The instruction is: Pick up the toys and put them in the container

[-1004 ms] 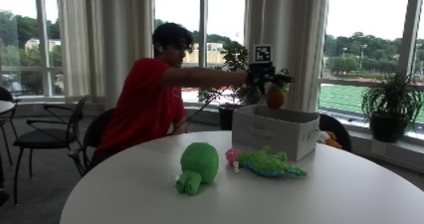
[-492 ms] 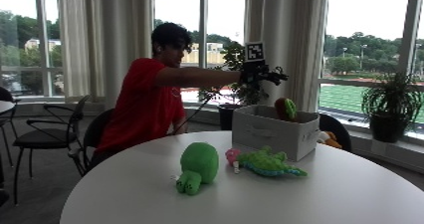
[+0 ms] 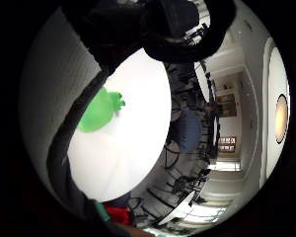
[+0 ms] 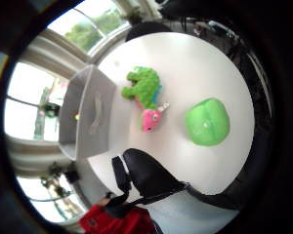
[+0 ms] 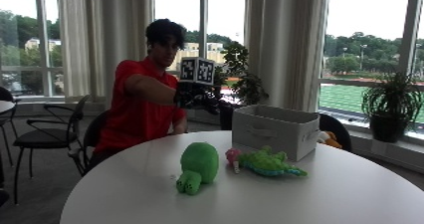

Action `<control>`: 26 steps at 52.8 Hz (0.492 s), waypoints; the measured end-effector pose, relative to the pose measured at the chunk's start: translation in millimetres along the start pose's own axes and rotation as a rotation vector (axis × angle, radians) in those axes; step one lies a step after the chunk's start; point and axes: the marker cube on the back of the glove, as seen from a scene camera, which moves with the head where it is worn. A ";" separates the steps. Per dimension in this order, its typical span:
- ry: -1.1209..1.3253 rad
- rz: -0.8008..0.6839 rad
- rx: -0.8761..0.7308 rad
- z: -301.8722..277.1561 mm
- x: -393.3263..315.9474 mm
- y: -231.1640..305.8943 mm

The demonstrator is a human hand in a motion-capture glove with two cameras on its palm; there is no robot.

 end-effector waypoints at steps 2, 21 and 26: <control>-0.020 -0.032 -0.029 11.2 9.5 -0.7; -0.109 0.056 -0.343 113.7 18.7 -15.3; -0.073 0.063 -0.445 146.2 3.8 -13.6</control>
